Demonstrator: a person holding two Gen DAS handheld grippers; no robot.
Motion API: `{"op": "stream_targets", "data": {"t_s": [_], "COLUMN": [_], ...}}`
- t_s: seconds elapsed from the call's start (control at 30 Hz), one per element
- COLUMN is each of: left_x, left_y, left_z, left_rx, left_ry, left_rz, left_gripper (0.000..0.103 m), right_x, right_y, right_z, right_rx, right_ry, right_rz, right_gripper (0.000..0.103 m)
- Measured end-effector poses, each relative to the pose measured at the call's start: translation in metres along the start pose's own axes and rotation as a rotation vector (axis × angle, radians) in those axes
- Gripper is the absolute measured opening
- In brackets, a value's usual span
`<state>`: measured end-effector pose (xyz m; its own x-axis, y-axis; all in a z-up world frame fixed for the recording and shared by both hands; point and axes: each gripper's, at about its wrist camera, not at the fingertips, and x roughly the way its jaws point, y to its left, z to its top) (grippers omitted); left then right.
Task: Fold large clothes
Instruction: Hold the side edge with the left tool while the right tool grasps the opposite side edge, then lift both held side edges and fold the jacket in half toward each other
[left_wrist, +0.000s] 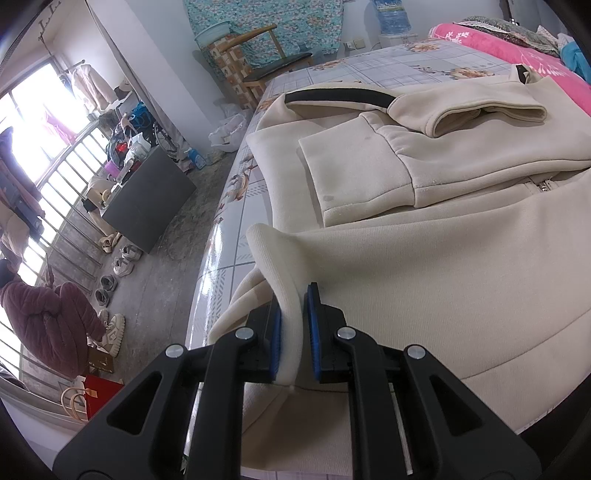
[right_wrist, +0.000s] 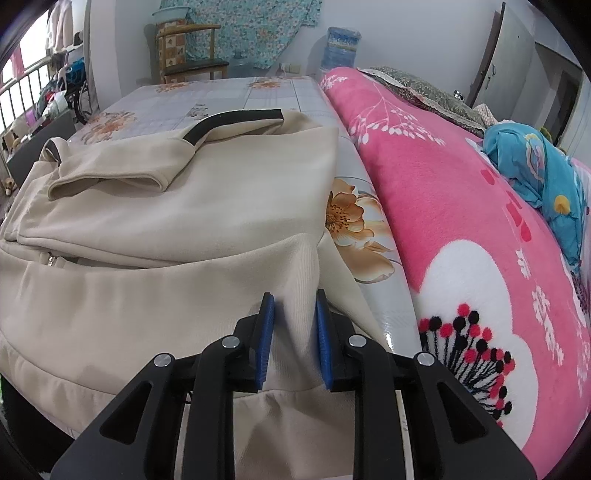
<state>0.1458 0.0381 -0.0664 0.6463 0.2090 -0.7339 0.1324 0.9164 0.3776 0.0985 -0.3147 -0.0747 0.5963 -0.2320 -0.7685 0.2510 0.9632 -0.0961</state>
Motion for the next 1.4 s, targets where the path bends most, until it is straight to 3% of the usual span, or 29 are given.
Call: {"op": "stream_targets", "data": {"t_s": [0.27,0.43,0.63,0.73,0.8,0.87,1.0,1.17,1.27,1.4], "left_x": [0.000,-0.001,-0.037,-0.068,-0.095,-0.115,-0.130,-0.107,-0.069,0.002], "left_y": [0.000,0.000,0.014,0.031,0.046,0.054,0.073,0.101,0.108,0.104], "left_z": [0.001,0.002,-0.009,-0.013,-0.014,-0.009,0.015,0.078,0.122,0.169], "left_rx": [-0.002,-0.022,-0.065,-0.120,-0.164,-0.174,-0.210,-0.231,-0.211,-0.193], "left_ry": [-0.001,-0.034,-0.153,-0.202,-0.270,-0.333,-0.402,-0.445,-0.412,-0.284], "left_rz": [-0.001,-0.003,-0.025,-0.087,-0.132,-0.128,-0.176,-0.211,-0.220,-0.245], "left_gripper": [0.011,0.007,0.005,0.005,0.005,0.005,0.005,0.005,0.005,0.005], "right_x": [0.000,-0.010,-0.046,-0.078,-0.098,-0.115,-0.139,-0.126,-0.101,-0.031], "right_y": [0.000,0.008,0.006,0.000,-0.001,0.002,-0.001,-0.007,-0.014,-0.020], "right_z": [-0.001,-0.005,-0.013,-0.017,-0.018,-0.015,0.013,0.080,0.123,0.177], "right_rx": [-0.006,-0.059,-0.066,-0.039,-0.031,-0.033,-0.032,-0.055,-0.029,0.024], "right_ry": [-0.004,-0.027,-0.104,-0.168,-0.217,-0.267,-0.372,-0.446,-0.432,-0.339], "right_rz": [-0.004,-0.036,-0.043,-0.024,-0.024,-0.028,-0.011,0.008,0.053,0.127], "right_gripper": [0.021,0.007,0.006,0.006,0.006,0.006,0.006,0.006,0.006,0.006]}}
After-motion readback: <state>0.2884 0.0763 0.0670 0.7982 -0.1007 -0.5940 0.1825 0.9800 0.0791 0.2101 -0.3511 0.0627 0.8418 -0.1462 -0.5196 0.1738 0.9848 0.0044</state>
